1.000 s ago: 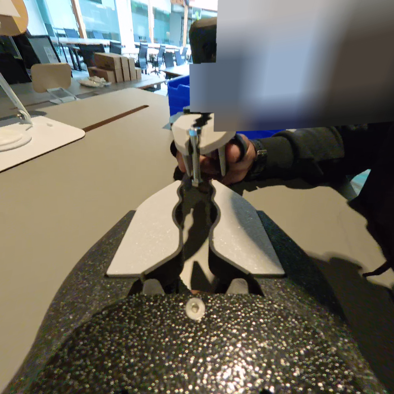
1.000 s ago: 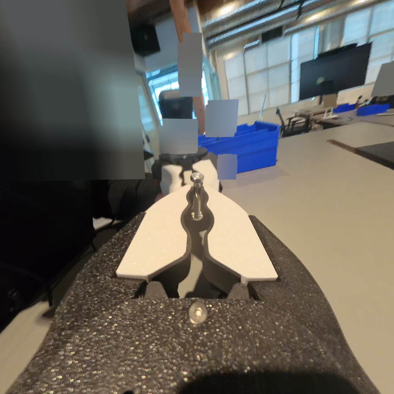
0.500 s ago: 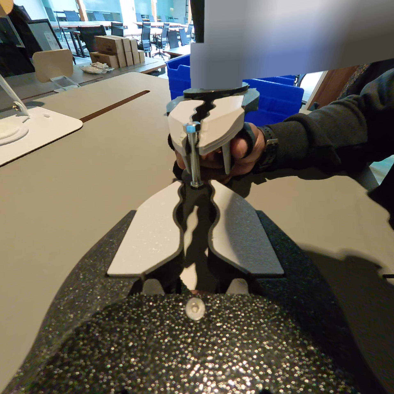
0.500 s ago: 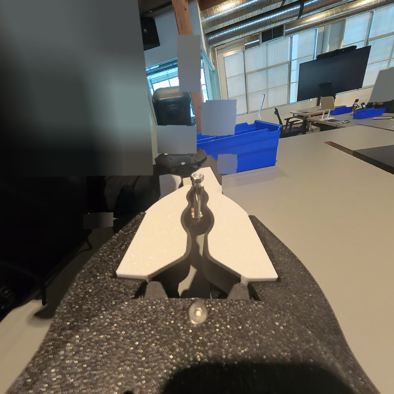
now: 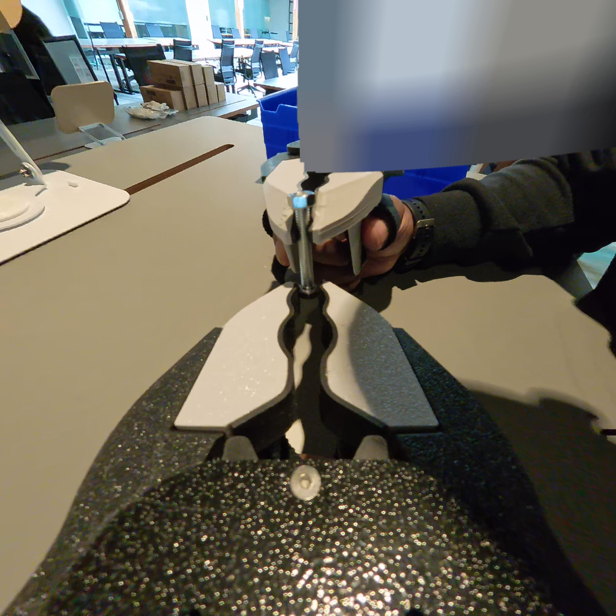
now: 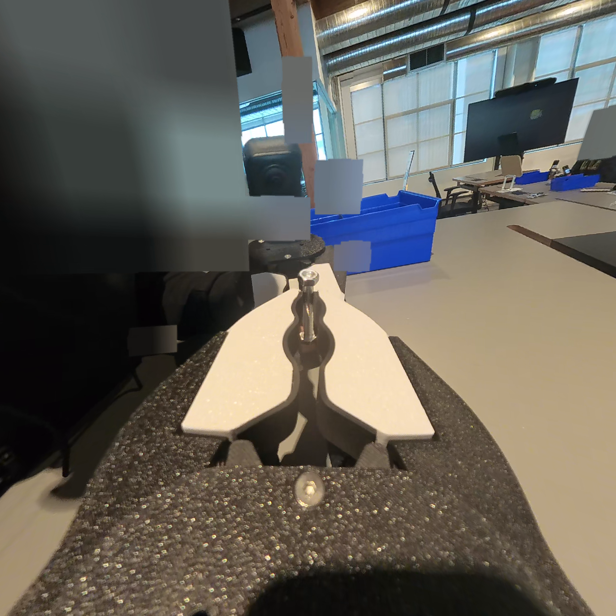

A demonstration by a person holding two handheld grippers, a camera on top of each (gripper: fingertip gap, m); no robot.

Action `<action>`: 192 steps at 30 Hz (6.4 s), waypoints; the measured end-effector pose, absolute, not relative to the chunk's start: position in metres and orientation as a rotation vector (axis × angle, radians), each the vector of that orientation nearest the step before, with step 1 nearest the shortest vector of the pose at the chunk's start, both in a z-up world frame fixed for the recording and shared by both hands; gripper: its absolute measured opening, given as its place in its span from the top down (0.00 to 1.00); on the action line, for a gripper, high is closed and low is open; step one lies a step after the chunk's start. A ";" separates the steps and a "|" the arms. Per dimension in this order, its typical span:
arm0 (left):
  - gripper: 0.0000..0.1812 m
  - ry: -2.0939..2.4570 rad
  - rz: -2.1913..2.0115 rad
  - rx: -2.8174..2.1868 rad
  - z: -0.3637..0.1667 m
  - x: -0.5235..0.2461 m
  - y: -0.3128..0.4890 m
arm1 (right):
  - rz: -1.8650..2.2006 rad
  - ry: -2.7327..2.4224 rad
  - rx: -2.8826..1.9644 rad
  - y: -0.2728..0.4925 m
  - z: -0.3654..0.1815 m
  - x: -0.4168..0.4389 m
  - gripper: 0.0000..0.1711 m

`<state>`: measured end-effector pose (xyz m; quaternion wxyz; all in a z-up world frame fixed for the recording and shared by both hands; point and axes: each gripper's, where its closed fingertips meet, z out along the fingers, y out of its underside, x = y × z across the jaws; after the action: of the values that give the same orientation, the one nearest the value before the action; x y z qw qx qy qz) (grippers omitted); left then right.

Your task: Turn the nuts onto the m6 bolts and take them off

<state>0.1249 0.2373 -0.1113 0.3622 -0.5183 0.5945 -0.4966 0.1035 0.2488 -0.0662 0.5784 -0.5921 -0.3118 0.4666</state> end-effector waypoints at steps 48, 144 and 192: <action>0.94 1.656 0.022 -0.984 -0.144 0.119 0.311 | 0.464 -0.720 -1.774 0.273 -0.110 0.123 0.78; 0.94 1.780 0.067 -0.975 -0.163 0.117 0.308 | 0.253 -0.898 -1.908 0.269 -0.139 0.124 0.94; 0.94 1.817 0.083 -0.988 -0.169 0.113 0.307 | 0.149 -1.024 -1.830 0.268 -0.140 0.126 0.83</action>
<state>0.1125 0.3075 -0.1692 0.5106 -0.4104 0.7548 0.0346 0.1258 0.2684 -0.1405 0.4967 -0.7555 -0.4228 0.0614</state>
